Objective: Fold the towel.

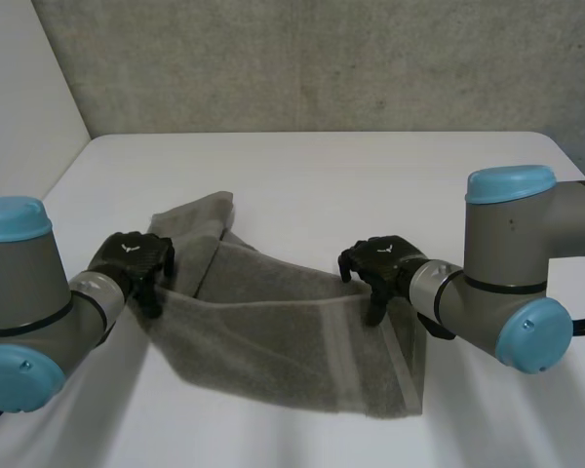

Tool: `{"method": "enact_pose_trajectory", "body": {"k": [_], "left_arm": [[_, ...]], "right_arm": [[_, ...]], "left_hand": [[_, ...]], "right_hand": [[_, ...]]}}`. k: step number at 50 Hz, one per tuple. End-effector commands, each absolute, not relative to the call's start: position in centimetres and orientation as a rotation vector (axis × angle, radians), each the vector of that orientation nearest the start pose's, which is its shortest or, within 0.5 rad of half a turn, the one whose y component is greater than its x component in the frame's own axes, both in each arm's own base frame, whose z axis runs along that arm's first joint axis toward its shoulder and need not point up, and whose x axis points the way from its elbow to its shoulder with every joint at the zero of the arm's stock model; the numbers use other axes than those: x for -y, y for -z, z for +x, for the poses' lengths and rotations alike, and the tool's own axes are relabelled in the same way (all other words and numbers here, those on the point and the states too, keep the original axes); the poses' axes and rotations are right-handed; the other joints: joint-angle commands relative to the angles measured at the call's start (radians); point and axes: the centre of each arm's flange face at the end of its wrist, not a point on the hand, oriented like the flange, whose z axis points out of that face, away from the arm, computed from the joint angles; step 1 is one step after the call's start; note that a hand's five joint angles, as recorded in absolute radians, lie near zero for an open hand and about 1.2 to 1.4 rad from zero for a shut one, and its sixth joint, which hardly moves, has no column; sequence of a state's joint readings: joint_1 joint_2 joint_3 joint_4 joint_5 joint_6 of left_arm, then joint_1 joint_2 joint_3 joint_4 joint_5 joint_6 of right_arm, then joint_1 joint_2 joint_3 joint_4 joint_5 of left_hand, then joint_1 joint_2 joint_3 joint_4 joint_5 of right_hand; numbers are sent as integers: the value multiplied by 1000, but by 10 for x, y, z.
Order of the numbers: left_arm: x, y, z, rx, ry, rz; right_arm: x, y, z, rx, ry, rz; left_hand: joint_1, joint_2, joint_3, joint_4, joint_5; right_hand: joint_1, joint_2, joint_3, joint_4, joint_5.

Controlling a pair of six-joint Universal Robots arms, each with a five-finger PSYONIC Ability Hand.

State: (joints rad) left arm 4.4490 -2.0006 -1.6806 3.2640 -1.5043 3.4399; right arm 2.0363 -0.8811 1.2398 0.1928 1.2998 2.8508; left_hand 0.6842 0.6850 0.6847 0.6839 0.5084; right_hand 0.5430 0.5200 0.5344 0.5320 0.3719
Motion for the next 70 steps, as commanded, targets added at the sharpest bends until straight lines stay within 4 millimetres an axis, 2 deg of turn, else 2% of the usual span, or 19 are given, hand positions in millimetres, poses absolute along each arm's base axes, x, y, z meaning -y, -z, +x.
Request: {"method": "enact_pose_trajectory", "body": {"k": [1,18,27,34,42,45,49,51,52,53,54,55,56,58,62,63,65,68,70], "left_arm": [[287,-145,-220,-2544,1727,801],[288,-141,-220,-2549,1710,810],[289,-136,-220,-2531,1689,847],[300,-137,-224,-2456,1767,854],[324,-158,-232,-2348,1910,837],[338,-174,-237,-2282,1990,821],[358,-204,-245,-2169,2121,776],[378,-241,-252,-2040,2272,722],[378,-242,-252,-2039,2272,722],[385,-261,-256,-1981,2352,689],[389,-281,-260,-1931,2436,643],[389,-281,-260,-1931,2436,643],[392,-301,-263,-1889,2517,583],[391,-322,-264,-1846,2599,504],[376,-377,-266,-1754,2799,262],[376,-377,-266,-1754,2799,262],[359,-396,-265,-1744,2866,185],[350,-396,-267,-1773,2871,194],[331,-378,-273,-1900,2804,267]], "right_arm": [[279,-137,314,-2255,1350,-1094],[274,-127,317,-2257,1323,-1117],[274,-128,318,-2254,1322,-1116],[275,-130,318,-2246,1336,-1116],[281,-140,321,-2219,1383,-1113],[291,-154,326,-2182,1460,-1102],[319,-201,337,-2064,1705,-1066],[330,-223,339,-2014,1828,-1055],[339,-247,341,-1954,1950,-1052],[339,-247,341,-1954,1951,-1052],[346,-272,342,-1887,2079,-1038],[352,-298,343,-1799,2202,-998],[352,-299,343,-1798,2204,-998],[359,-348,340,-1615,2430,-872],[357,-385,333,-1478,2572,-751],[354,-394,331,-1452,2593,-730],[351,-396,329,-1459,2591,-732],[345,-382,327,-1569,2508,-789],[342,-370,326,-1645,2446,-825]], "left_hand": [[146,145,145,146,147],[251,251,251,252,253],[360,359,360,360,361],[711,710,711,711,712],[712,711,712,712,713],[712,711,712,712,713],[712,711,712,712,713],[712,711,712,712,713],[712,711,712,712,713],[712,711,712,712,713],[712,711,712,712,713],[712,711,712,712,713],[712,711,712,712,713],[712,711,712,712,713],[712,711,712,712,713],[712,711,712,712,713],[712,711,712,712,713],[712,711,712,712,713],[712,711,712,712,713]], "right_hand": [[94,117,102,105,90],[250,273,258,260,246],[674,697,683,685,671],[853,876,862,864,850],[853,876,862,864,850],[853,876,862,864,850],[853,876,862,864,850],[853,876,862,864,850],[853,876,862,864,850],[853,876,862,864,850],[853,876,862,864,850],[853,876,862,864,850],[853,876,862,864,850],[853,876,862,864,850],[853,876,862,864,850],[853,876,862,864,850],[853,876,862,864,850],[853,876,862,864,850],[853,876,862,864,850]]}}
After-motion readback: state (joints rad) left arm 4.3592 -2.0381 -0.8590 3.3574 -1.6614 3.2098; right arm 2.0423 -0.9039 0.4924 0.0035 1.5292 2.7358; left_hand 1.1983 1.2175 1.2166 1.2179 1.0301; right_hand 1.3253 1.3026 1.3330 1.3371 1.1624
